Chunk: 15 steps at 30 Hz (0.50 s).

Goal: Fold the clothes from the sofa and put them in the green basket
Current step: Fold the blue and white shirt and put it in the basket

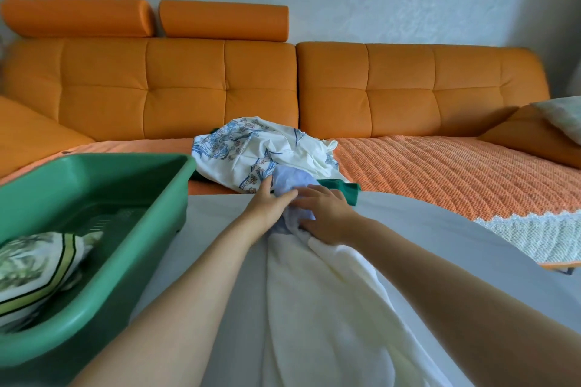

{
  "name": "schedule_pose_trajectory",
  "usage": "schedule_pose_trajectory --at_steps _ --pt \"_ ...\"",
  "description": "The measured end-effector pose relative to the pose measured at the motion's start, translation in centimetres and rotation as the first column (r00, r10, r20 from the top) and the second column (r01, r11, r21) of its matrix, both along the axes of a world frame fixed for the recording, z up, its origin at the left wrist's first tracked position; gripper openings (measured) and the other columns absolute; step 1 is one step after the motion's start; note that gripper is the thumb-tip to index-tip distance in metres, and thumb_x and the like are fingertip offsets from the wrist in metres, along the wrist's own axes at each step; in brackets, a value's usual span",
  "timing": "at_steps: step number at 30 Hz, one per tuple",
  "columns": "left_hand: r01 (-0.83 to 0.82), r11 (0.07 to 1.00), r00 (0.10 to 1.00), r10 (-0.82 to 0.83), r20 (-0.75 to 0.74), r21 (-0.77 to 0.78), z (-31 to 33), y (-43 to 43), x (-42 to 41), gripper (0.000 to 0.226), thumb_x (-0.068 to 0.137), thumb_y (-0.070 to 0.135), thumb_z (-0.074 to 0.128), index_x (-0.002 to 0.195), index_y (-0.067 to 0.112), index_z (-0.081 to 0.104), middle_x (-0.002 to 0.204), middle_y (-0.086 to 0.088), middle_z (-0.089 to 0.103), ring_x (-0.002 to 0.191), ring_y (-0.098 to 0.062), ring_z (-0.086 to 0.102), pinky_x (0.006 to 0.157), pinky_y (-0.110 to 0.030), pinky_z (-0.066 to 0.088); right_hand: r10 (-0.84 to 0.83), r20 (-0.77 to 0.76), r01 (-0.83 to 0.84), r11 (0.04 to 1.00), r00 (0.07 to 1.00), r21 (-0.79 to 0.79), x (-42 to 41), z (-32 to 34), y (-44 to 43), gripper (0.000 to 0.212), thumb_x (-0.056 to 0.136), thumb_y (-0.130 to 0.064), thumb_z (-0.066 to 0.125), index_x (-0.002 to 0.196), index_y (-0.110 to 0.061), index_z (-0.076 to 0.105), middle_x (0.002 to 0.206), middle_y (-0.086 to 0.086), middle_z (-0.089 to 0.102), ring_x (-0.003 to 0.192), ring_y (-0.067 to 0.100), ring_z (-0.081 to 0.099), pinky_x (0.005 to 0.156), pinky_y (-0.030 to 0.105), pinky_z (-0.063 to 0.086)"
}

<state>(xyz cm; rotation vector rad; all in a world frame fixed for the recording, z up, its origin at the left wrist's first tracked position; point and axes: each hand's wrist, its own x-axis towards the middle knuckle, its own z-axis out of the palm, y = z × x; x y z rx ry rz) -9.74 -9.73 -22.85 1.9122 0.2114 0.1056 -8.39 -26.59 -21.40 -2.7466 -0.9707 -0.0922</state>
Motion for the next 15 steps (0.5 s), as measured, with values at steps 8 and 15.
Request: schedule_pose_trajectory --at_steps 8,15 --pt "-0.241 0.963 0.964 0.223 0.145 0.122 -1.6 0.8 1.5 0.057 0.102 0.012 0.041 0.154 0.033 0.03 0.151 -0.004 0.047 0.127 -0.028 0.053 0.106 -0.043 0.044 0.037 0.014 -0.035 0.992 0.999 -0.124 3.0 -1.1 0.7 0.081 0.09 -0.067 0.047 0.157 -0.044 0.005 0.167 -0.011 -0.003 0.153 0.011 -0.004 0.123 0.049 0.005" --pt "-0.377 0.852 0.909 0.266 0.32 0.364 -1.8 1.5 2.4 0.059 0.095 0.0 0.048 0.15 0.017 0.039 0.143 -0.013 0.044 0.129 -0.03 0.046 0.1 -0.038 0.044 -0.078 -0.128 0.052 0.979 0.989 -0.195 4.0 -2.7 2.9 0.077 0.088 -0.079 0.027 0.155 -0.049 0.006 0.167 -0.008 -0.003 0.153 0.014 -0.005 0.121 0.054 0.01"
